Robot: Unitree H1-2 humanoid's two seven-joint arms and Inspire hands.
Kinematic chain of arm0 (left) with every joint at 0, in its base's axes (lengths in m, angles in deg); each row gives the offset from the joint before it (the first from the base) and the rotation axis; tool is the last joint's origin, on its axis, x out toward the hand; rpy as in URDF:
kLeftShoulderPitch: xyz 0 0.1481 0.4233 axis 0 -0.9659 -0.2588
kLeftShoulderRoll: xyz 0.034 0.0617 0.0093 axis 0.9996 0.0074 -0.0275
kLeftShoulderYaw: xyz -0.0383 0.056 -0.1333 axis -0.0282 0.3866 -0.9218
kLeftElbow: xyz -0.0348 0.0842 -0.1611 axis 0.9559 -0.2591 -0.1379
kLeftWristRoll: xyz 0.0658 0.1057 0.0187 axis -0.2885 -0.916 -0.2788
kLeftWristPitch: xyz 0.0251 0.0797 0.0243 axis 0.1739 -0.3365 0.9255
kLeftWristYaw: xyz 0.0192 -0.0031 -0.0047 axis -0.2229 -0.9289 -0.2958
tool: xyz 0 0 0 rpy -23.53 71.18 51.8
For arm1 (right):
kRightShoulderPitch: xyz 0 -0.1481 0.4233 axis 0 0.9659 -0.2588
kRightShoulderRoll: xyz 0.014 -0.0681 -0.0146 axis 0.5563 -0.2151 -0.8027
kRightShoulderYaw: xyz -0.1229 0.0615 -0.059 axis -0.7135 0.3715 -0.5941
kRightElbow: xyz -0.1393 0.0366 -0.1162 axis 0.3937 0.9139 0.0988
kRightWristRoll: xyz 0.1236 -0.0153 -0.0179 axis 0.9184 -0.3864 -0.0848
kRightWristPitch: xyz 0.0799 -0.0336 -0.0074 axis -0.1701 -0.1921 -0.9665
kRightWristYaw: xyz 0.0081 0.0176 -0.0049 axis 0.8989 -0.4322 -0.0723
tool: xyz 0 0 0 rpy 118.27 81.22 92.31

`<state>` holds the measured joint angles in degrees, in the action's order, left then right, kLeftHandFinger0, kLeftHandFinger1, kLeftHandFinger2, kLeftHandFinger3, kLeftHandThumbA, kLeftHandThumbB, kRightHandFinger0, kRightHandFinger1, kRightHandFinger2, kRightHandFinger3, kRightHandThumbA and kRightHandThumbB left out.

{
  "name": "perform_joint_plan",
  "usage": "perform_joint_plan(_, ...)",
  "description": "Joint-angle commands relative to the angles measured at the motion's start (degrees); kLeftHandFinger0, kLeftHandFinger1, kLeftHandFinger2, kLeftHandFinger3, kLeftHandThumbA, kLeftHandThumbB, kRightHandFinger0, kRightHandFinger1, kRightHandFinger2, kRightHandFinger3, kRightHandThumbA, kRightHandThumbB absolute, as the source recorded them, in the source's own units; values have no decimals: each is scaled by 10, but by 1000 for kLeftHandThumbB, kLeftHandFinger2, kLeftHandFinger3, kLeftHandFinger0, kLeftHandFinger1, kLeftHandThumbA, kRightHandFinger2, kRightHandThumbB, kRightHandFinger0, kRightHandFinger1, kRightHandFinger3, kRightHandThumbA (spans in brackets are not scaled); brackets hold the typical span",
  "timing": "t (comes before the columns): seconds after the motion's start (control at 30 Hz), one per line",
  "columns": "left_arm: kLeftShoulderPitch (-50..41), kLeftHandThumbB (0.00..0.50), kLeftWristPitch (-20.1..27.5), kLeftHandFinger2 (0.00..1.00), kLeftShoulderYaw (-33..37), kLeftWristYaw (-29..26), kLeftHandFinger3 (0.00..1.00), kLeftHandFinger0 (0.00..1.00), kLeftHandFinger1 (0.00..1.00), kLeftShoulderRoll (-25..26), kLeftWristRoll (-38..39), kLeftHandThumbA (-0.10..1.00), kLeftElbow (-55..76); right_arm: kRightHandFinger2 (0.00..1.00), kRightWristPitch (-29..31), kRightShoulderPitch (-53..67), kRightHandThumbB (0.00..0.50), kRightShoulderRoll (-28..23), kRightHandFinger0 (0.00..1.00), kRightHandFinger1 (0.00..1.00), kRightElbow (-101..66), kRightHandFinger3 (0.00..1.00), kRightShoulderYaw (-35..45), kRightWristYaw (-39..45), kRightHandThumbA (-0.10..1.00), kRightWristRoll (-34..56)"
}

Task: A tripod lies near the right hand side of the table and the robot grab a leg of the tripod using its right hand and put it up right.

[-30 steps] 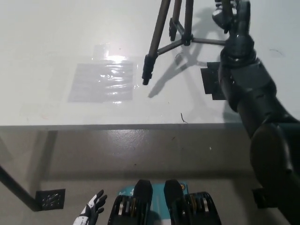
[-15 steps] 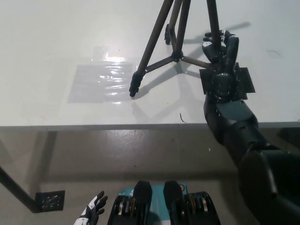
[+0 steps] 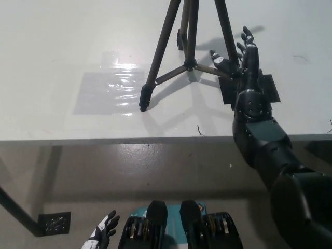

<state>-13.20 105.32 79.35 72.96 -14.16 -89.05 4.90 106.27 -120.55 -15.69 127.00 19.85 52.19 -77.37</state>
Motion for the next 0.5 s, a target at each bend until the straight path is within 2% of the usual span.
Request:
perform_joint_plan(0.0, -3, 327, 27, 1000, -2, -4, 1000, 1000, 1000, 5, -11, 1000, 8, 1000, -18, -9, 500, -13, 1000, 1000, -7, 1000, -17, 173, 901, 46)
perform_joint_plan(0.07, -2, 335, 25, 1000, -2, -3, 1000, 1000, 1000, 5, -11, 1000, 6, 1000, -17, -13, 500, -19, 1000, 1000, -27, 1000, -14, 193, 896, 57)
perform_joint_plan(0.1, -2, 336, 24, 1000, -2, -3, 1000, 1000, 1000, 5, -11, 1000, 6, 1000, -18, -13, 500, -20, 1000, 1000, -31, 1000, -13, 195, 952, 58)
perform_joint_plan(0.13, -4, 336, 23, 1000, -2, -3, 1000, 1000, 1000, 5, -12, 1000, 7, 1000, -7, -12, 500, -24, 1000, 1000, -57, 1000, -10, 228, 896, 75)
perform_joint_plan(0.23, -4, 336, 23, 1000, -2, -3, 1000, 1000, 1000, 6, -11, 1000, 8, 1000, -4, -9, 500, -32, 1000, 1000, -117, 1000, -8, 277, 901, 108)
perform_joint_plan(0.3, -5, 331, 23, 1000, -1, -1, 1000, 1000, 1000, 7, -10, 1000, 8, 1000, -31, 9, 500, -31, 1000, 1000, -208, 1000, -17, 280, 892, 123)
perform_joint_plan(0.33, -5, 326, 24, 1000, -1, -1, 1000, 1000, 1000, 7, -11, 1000, 8, 1000, -42, 16, 500, -30, 1000, 1000, -242, 1000, -18, 283, 942, 132)
perform_joint_plan(0.37, -6, 332, 21, 1000, -2, -1, 1000, 1000, 1000, 8, -12, 1000, 9, 1000, -72, 44, 500, -34, 1000, 1000, -357, 1000, -35, 285, 898, 142)
perform_joint_plan(0.43, -5, 326, 21, 1000, -2, -1, 1000, 1000, 1000, 11, -14, 1000, 10, 1000, -104, 83, 500, -43, 1000, 1000, -513, 1000, -54, 290, 881, 160)
perform_joint_plan(0.47, -4, 327, 21, 1000, -2, -1, 1000, 1000, 1000, 11, -14, 1000, 10, 1000, -105, 87, 500, -46, 1000, 1000, -532, 1000, -56, 291, 882, 162)
